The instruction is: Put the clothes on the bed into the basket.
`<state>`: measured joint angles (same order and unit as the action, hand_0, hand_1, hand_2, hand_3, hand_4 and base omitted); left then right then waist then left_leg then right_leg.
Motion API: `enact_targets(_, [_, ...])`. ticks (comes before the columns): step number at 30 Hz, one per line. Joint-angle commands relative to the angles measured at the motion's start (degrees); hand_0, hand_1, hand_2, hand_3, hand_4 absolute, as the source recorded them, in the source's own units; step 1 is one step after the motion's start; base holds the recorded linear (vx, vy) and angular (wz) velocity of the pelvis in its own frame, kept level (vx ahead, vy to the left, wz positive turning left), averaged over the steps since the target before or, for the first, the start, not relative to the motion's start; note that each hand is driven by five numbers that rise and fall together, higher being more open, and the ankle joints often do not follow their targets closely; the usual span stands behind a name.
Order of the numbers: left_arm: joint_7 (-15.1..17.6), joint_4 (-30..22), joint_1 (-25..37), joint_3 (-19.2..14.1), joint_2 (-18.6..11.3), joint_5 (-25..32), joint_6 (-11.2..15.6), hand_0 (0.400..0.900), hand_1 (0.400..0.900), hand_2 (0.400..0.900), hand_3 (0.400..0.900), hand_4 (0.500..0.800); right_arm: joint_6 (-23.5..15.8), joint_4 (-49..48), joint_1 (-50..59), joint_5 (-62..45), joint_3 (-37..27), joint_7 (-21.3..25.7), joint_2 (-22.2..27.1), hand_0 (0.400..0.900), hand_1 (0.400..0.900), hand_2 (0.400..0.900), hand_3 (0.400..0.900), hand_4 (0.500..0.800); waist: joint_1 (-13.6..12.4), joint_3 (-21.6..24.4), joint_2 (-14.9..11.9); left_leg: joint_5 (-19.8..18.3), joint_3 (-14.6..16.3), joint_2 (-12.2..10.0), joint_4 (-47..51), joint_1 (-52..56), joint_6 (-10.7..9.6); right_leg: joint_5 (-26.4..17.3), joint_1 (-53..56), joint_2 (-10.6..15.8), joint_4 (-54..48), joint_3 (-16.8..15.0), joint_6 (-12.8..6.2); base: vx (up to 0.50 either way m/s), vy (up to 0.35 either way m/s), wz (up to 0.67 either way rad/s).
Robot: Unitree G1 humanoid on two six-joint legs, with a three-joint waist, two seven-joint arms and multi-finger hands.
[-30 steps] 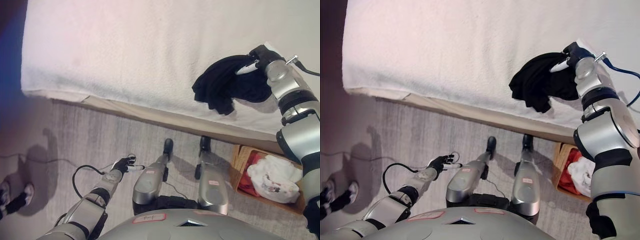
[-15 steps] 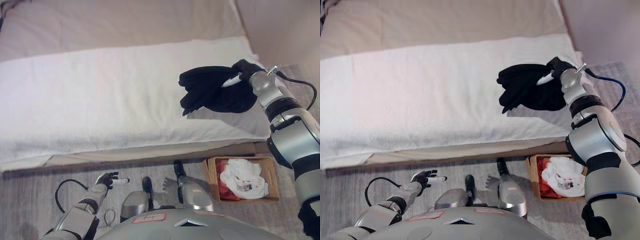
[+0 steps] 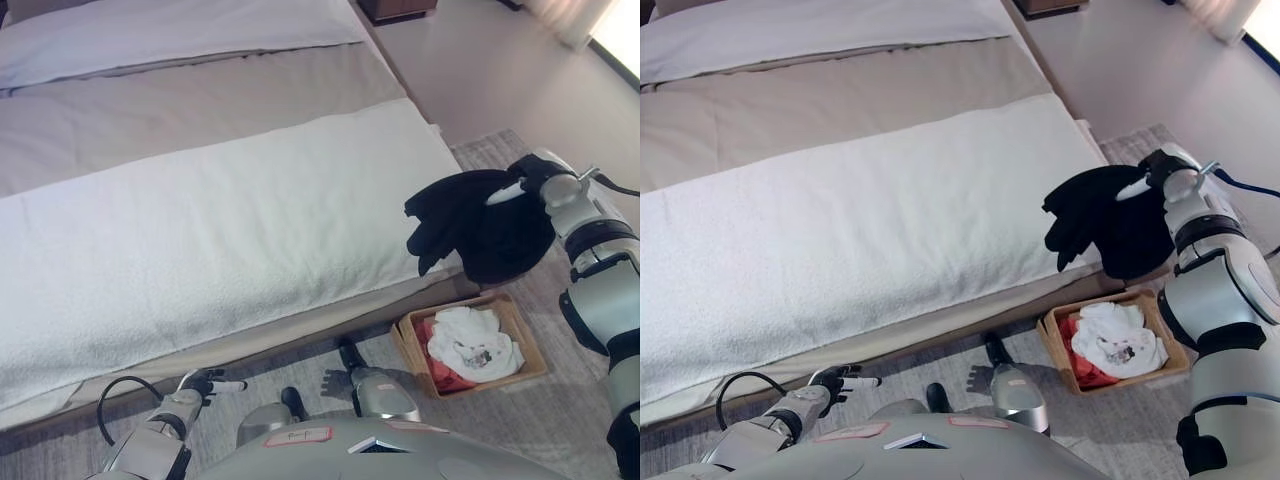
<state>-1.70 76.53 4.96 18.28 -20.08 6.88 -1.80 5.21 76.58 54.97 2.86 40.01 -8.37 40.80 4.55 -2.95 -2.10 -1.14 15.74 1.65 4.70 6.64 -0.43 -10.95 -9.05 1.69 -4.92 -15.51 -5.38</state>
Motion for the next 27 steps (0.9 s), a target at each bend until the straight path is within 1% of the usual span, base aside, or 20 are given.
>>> enact_targets(1, [0.5,1.9,0.6,-0.6,-4.7,-1.7,0.4,0.900,0.900,0.900,0.900,0.800,-1.9,4.0,9.5,0.5,-0.4,2.3,6.3,0.400,0.400,0.400,0.400,0.500,0.3,1.3,0.9,-8.7,-2.0,-0.6,-5.4,0.0,1.5,3.8,0.8,1.6,4.2,1.4,-5.46,-0.03,0.026,-0.28])
enact_targets(7, [0.4,1.8,0.5,-1.0,-4.9,-2.1,0.3,0.900,0.900,0.900,0.900,0.800,-1.6,4.5,7.8,1.0,-1.3,1.7,7.3,0.400,0.400,0.400,0.400,0.500,1.1,1.1,1.5,-9.6,0.4,-0.1,-6.2,0.4,2.2,2.7,0.0,1.3,4.2,-0.1,-6.07,-0.03,0.028,-0.26])
enact_targets(18, [0.4,1.8,0.9,-1.1,-5.3,-2.8,0.0,0.900,0.900,0.900,0.900,0.800,-1.1,5.7,4.8,1.6,-2.5,0.7,8.9,0.400,0.400,0.400,0.400,0.500,2.3,0.6,2.3,-10.2,1.5,0.4,-7.0,0.5,2.7,1.6,-0.6,1.4,4.2,-0.7,-6.57,-0.03,0.009,-0.10])
enact_targets(27, [0.1,1.8,1.3,-1.4,-6.2,-3.2,-0.2,0.900,0.900,0.900,0.900,0.800,-0.9,6.3,2.6,2.2,-3.6,0.2,10.8,0.400,0.400,0.400,0.400,0.500,3.0,-0.1,2.9,-9.8,1.7,0.7,-6.5,0.3,2.8,0.7,-1.3,1.5,4.1,-0.8,-6.81,-0.02,0.007,-0.05])
